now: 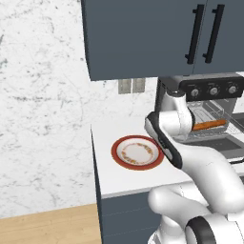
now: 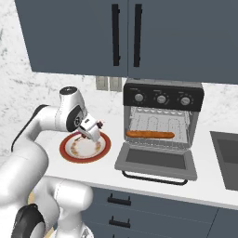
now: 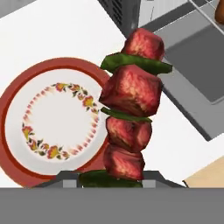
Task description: Pick up the kebab skewer and baguette bread, and place them inside the toaster oven. Close the toaster oven door and start by setting the timer.
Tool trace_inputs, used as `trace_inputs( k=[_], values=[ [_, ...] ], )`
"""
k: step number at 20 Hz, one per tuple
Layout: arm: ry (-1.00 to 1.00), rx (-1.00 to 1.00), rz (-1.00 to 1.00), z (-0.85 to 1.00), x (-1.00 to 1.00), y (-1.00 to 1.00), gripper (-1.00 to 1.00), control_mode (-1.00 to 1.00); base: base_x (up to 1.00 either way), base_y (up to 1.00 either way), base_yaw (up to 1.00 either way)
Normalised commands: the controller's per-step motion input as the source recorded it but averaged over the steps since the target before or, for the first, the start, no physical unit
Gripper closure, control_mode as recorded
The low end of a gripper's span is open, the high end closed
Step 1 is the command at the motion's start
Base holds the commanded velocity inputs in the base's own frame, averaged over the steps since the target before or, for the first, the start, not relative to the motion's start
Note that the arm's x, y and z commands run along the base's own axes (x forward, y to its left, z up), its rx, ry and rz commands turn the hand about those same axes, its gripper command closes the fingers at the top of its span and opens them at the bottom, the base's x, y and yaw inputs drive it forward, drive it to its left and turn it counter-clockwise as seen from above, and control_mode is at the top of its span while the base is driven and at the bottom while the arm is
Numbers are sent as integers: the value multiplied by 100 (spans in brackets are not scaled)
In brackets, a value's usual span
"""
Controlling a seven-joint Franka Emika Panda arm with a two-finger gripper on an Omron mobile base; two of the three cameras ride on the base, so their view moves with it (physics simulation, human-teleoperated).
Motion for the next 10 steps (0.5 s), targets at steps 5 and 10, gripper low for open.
trace_inputs(
  k=[5, 10],
  values=[
    [-10, 0, -34, 48, -1, -68, 100, -100, 0, 0, 0],
    [-9, 0, -28, 30, -6, -82, 100, -100, 0, 0, 0]
  ],
)
